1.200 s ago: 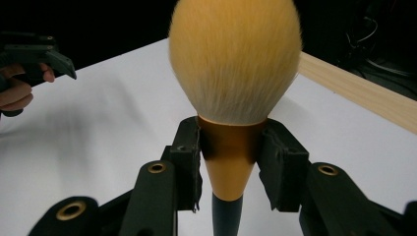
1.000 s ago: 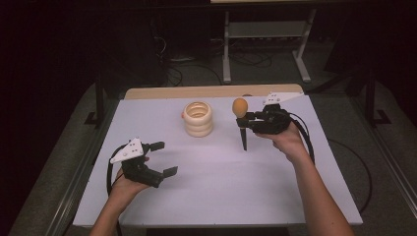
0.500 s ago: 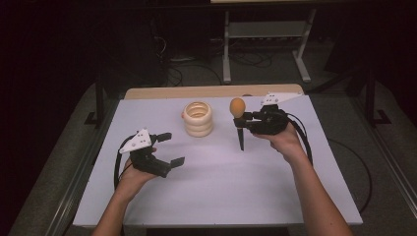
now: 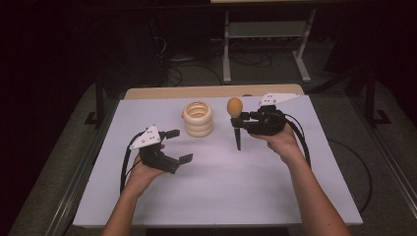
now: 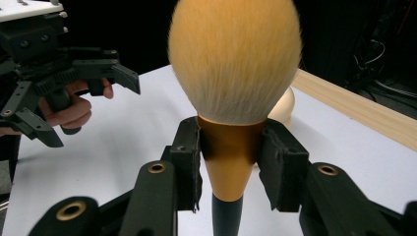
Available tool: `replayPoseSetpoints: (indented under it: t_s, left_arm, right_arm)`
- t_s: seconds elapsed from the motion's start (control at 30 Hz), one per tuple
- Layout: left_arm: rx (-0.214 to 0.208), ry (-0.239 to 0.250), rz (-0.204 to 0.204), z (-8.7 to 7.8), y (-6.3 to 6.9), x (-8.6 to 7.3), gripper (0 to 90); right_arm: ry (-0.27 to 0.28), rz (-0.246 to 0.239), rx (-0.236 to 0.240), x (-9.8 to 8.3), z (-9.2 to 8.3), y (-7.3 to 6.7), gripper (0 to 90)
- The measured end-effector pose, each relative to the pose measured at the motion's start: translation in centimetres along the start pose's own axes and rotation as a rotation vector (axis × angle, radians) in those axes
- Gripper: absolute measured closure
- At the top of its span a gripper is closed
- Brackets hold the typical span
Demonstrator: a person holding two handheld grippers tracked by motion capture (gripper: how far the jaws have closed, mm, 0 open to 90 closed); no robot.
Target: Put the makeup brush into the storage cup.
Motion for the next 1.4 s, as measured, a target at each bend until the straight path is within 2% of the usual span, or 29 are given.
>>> replayPoseSetpoints:
  t_s: [0.1, 0.2, 0.4, 0.73, 1.0, 1.2, 1.27, 1.4]
  left_arm:
    - [-0.012, 0.013, 0.002, 0.3, 0.2, 0.0, 0.0]
    - [-0.019, 0.005, 0.006, 0.6, 0.2, -0.2, 0.0]
    - [-0.024, -0.001, 0.004, 0.9, 0.5, -0.3, 0.0]
    - [-0.036, -0.016, 0.023, 1.5, 1.2, -0.2, 0.0]
    - [-0.051, -0.024, 0.009, 2.1, 1.7, -0.3, 0.0]
    - [-0.067, -0.012, -0.001, 2.4, 2.1, -0.2, 0.2]
    - [-0.071, -0.01, 0.001, 2.3, 2.1, -0.2, 6.9]
    - [-0.07, -0.002, -0.005, 2.4, 2.1, -0.1, 9.3]
  right_arm:
    - [0.006, -0.001, -0.001, 0.1, 0.1, -0.1, 61.6]
    - [0.022, 0.012, 0.013, 0.2, 0.3, -0.4, 61.6]
    - [0.022, 0.012, 0.028, 0.3, 0.9, -1.1, 61.6]
    - [0.035, 0.013, 0.05, 0.4, 2.0, -2.2, 61.6]
    - [0.052, 0.02, 0.068, 0.5, 2.8, -3.0, 61.5]
    - [0.065, 0.025, 0.088, 0.6, 3.3, -3.6, 61.6]
    - [0.064, 0.025, 0.092, 0.6, 3.4, -3.8, 61.6]
    - [0.068, 0.017, 0.106, 0.7, 3.8, -4.4, 61.6]
Point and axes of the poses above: each handheld gripper's, and its own axes: z roughly forward along the jaws, x roughly out of its top, y roughly to its right, the point moved 5 cm from there along z, roughly forward along the jaws, and after that the axes turned 11 degrees about -z, right-handed, at the moved point
